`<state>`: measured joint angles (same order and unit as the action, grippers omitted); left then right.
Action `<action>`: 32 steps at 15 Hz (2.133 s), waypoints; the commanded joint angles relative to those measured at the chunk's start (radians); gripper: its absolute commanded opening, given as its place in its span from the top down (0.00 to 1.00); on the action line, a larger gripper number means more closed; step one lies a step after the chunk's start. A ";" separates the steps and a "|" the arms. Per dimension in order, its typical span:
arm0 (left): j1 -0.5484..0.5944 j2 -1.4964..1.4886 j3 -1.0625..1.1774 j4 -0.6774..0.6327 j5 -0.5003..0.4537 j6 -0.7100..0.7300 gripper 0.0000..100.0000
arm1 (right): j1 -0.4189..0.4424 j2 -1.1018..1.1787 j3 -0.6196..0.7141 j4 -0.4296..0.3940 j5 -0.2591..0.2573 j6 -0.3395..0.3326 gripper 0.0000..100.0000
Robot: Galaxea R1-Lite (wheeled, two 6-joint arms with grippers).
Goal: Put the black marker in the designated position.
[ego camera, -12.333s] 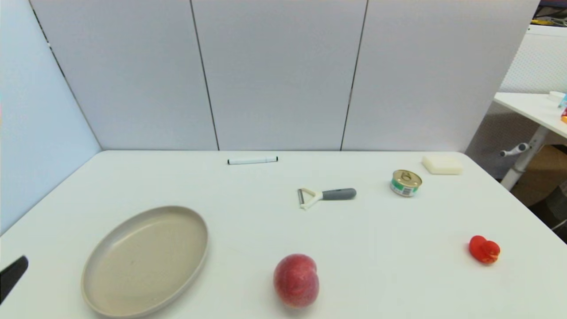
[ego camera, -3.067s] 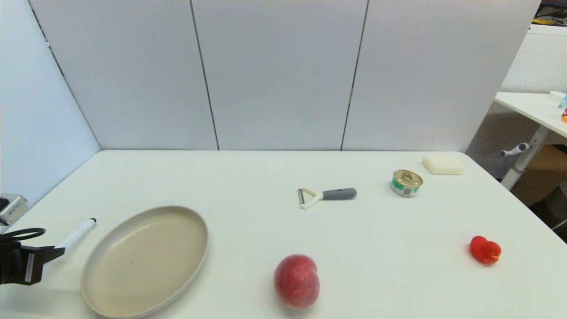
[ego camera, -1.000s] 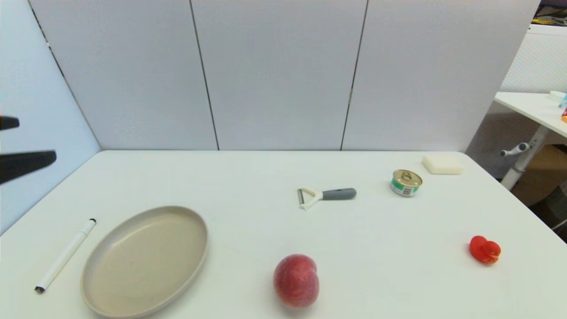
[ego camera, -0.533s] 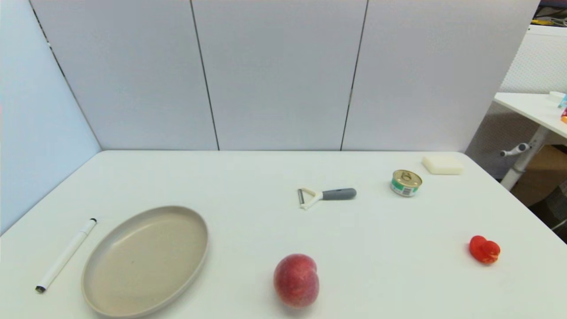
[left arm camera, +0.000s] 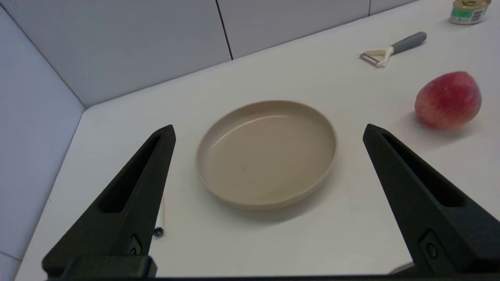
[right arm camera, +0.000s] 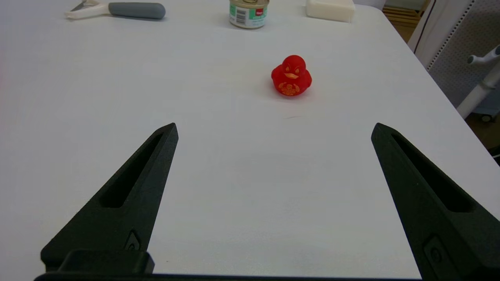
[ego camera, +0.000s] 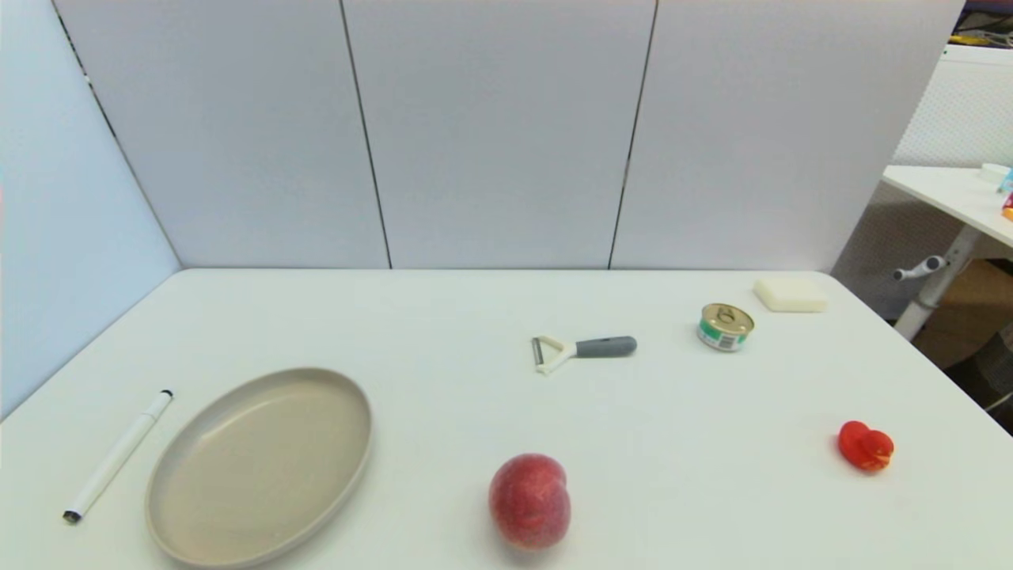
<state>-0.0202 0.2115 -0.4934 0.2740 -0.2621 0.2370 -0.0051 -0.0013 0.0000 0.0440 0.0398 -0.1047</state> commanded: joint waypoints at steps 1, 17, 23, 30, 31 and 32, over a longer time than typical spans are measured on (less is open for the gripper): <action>0.022 -0.210 0.250 -0.026 0.043 -0.035 0.00 | 0.001 -0.002 0.000 0.000 0.000 0.000 0.00; 0.023 -0.210 0.493 -0.274 0.254 -0.196 0.00 | 0.001 0.001 0.000 0.000 0.000 0.000 0.00; 0.022 -0.210 0.493 -0.274 0.256 -0.197 0.00 | 0.001 0.001 0.000 0.002 0.000 0.000 0.00; 0.023 -0.210 0.493 -0.274 0.258 -0.197 0.00 | 0.001 0.001 0.000 0.000 0.002 -0.007 0.00; 0.023 -0.210 0.493 -0.274 0.256 -0.197 0.00 | 0.001 0.001 0.000 0.000 0.003 -0.004 0.00; 0.023 -0.210 0.493 -0.273 0.256 -0.197 0.00 | -0.001 0.001 0.000 0.000 0.002 -0.003 0.00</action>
<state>0.0023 0.0000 0.0000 0.0004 -0.0051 0.0394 -0.0047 -0.0013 0.0000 0.0447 0.0413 -0.1072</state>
